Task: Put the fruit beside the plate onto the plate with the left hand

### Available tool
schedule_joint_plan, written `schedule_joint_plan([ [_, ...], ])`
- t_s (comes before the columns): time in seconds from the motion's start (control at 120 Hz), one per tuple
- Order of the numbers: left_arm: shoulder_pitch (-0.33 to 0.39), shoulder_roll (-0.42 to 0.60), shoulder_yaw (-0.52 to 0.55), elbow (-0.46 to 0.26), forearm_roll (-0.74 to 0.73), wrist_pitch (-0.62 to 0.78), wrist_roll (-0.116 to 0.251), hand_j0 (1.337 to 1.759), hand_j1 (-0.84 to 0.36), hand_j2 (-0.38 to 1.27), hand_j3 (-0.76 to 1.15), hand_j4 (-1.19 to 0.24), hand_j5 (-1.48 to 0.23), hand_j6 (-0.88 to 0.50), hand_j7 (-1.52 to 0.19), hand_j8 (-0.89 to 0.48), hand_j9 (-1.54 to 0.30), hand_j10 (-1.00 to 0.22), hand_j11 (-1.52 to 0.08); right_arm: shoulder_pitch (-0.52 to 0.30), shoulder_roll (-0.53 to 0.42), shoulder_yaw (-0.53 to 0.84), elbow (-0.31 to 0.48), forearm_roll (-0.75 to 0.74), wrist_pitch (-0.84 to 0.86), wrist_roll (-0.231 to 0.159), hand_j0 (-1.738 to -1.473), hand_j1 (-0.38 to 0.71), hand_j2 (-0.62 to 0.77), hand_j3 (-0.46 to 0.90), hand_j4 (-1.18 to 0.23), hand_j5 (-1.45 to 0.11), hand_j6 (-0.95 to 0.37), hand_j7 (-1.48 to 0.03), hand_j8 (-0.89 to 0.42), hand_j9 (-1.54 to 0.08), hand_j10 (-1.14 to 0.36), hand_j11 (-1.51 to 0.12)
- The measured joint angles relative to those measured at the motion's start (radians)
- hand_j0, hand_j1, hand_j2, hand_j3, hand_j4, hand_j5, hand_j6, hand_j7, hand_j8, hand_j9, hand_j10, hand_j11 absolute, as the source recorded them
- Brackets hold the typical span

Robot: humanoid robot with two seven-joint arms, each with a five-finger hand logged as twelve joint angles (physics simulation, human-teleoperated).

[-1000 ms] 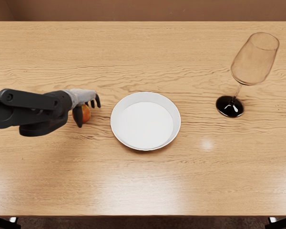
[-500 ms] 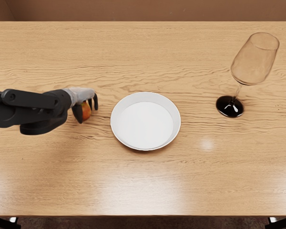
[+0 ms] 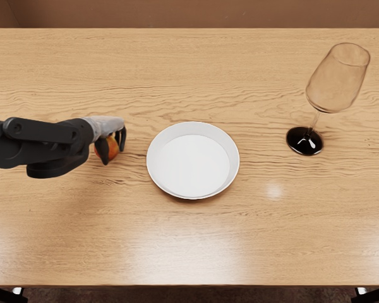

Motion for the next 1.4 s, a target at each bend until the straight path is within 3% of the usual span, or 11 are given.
schedule_joint_plan([
  [0.317,-0.09,0.025,-0.004,-0.024,-0.036,-0.021,0.001,1.647,-0.3,0.36,0.0,-0.8,-1.24,-0.38,-1.18,-0.23,-1.16,-0.47,-1.17,0.0,0.0,0.0,0.0,0.0,0.0,0.0,-1.658,-0.32,-0.01,0.0,-0.03,-0.03,-0.03,-0.03,-0.03,-0.03,-0.03,-0.03],
  [0.492,-0.163,0.034,-0.026,-0.096,-0.077,-0.025,0.001,1.647,-0.3,0.39,0.0,-0.8,-1.29,-0.38,-1.21,-0.25,-1.19,-0.49,-1.18,0.0,0.0,0.0,0.0,0.0,0.0,0.0,-1.658,-0.32,-0.01,0.0,-0.03,-0.03,-0.03,-0.03,-0.03,-0.03,-0.03,-0.03],
  [0.908,-0.217,0.044,-0.139,-0.253,-0.147,-0.049,0.001,1.648,-0.32,0.43,0.0,-0.77,-1.36,-0.35,-1.22,-0.22,-1.23,-0.46,-1.17,0.0,0.0,0.0,0.0,0.0,0.0,0.0,-1.658,-0.32,-0.01,0.0,-0.03,-0.03,-0.03,-0.03,-0.03,-0.03,-0.03,-0.03],
  [1.25,-0.216,0.012,-0.253,-0.275,-0.212,-0.167,0.002,1.651,-0.37,0.66,0.0,-0.79,-1.31,-0.37,-1.23,-0.28,-1.2,-0.47,-1.15,0.0,0.0,0.0,0.0,0.0,0.0,0.0,-1.658,-0.32,-0.01,0.0,-0.03,-0.03,-0.03,-0.03,-0.03,-0.03,-0.03,-0.03],
  [1.333,-0.215,0.007,-0.262,-0.272,-0.213,-0.17,0.003,1.651,-0.37,0.68,0.0,-0.79,-1.28,-0.39,-1.21,-0.3,-1.18,-0.47,-1.13,0.0,0.0,0.0,0.0,0.0,0.0,0.0,-1.658,-0.32,-0.01,0.0,-0.03,-0.03,-0.03,-0.03,-0.03,-0.03,-0.03,-0.03],
  [1.4,-0.21,0.005,-0.267,-0.267,-0.213,-0.166,0.002,1.653,-0.33,0.55,0.0,-0.72,-1.13,-0.43,-1.07,-0.35,-1.05,-0.49,-1.02,0.0,0.0,0.0,0.0,0.0,0.0,0.0,-1.658,-0.32,-0.01,0.0,-0.03,-0.03,-0.03,-0.03,-0.03,-0.03,-0.03,-0.03],
])
